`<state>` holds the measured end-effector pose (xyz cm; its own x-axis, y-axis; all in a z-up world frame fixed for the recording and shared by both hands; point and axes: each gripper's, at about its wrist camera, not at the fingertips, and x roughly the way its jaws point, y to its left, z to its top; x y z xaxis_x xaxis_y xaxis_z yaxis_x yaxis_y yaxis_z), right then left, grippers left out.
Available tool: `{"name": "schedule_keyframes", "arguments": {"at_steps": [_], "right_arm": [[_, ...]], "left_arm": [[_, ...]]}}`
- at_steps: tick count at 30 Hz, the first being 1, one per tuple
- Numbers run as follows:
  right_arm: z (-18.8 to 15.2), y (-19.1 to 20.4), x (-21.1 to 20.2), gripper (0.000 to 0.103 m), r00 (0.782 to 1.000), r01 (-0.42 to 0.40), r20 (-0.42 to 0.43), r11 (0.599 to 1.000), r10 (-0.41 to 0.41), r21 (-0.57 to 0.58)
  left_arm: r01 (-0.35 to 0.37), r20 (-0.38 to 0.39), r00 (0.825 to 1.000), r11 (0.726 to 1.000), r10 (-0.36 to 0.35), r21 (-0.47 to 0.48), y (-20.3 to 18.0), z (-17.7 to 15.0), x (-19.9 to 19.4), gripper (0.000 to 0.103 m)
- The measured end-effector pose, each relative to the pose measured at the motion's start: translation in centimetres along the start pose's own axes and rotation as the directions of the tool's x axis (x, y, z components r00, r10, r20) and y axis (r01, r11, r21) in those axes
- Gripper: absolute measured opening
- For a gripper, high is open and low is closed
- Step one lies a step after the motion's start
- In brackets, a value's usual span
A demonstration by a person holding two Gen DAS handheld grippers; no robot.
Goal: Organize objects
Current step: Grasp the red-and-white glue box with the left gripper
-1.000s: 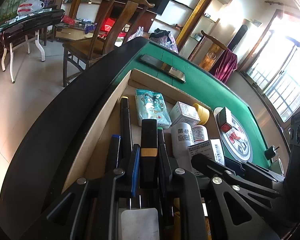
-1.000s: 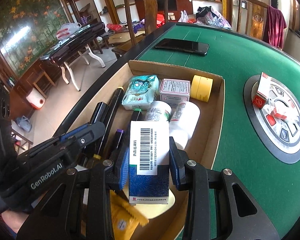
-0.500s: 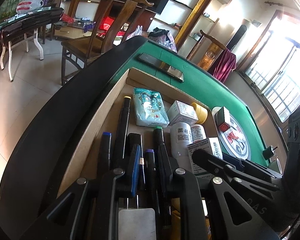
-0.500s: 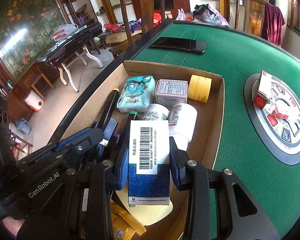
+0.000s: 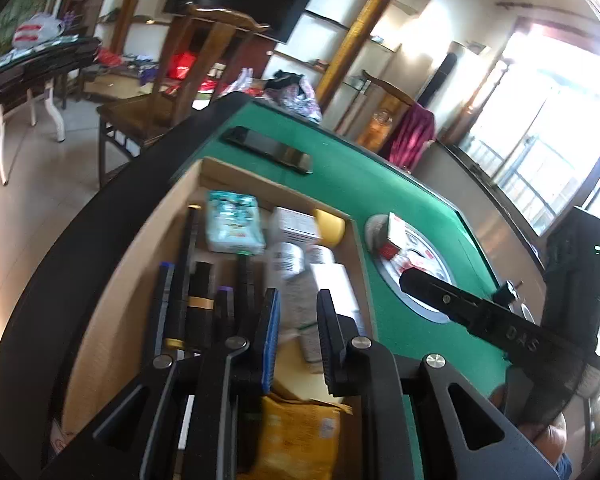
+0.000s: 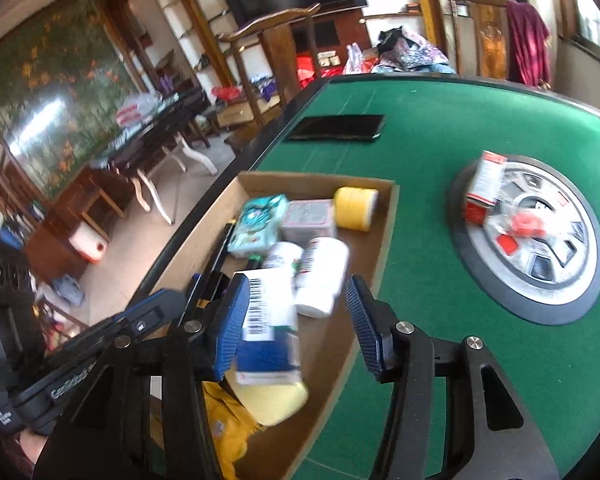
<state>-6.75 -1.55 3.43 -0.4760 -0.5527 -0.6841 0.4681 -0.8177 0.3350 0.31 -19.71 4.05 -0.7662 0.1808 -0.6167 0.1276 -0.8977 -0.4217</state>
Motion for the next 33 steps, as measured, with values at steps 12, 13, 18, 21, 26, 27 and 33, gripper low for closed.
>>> {"name": "schedule_keyframes", "arguments": {"at_steps": [12,13,18,21,26,27,33], "right_arm": [[-2.5,-16.9,-6.6,0.051,0.992,0.079,0.072,0.961,-0.102,0.266],[-2.8,-18.1,-6.8,0.051,0.989,0.090,0.085,0.957,-0.117,0.276],[-3.8,-21.6,-7.7,0.051,0.988,0.059,0.116,0.942,-0.102,0.330],[-3.8,-22.3,-8.5,0.051,0.987,0.029,0.140,0.941,-0.080,0.337],[-3.8,-23.1,-9.1,0.051,0.986,-0.037,0.162,0.926,-0.026,0.376],[-3.8,-23.1,-9.1,0.051,0.986,-0.045,0.164,0.924,-0.019,0.380],[-3.7,-23.1,-8.7,0.051,0.987,-0.042,0.160,0.922,-0.022,0.384]], "left_arm": [[-0.031,-0.055,0.997,0.975,0.045,0.220,-11.3,2.1,5.3,0.054],[-0.029,-0.074,0.996,0.973,0.047,0.228,-12.5,2.8,7.0,0.054],[-0.044,-0.156,0.984,0.960,0.089,0.275,-16.5,5.1,14.7,0.054],[-0.081,-0.204,0.967,0.941,0.154,0.328,-17.8,5.8,19.5,0.054],[-0.123,-0.205,0.960,0.943,0.192,0.308,-18.3,6.6,24.4,0.054],[-0.131,-0.206,0.958,0.942,0.201,0.308,-18.4,6.6,25.1,0.054],[-0.180,-0.233,0.942,0.950,0.241,0.253,-17.6,5.8,27.1,0.026]]}}
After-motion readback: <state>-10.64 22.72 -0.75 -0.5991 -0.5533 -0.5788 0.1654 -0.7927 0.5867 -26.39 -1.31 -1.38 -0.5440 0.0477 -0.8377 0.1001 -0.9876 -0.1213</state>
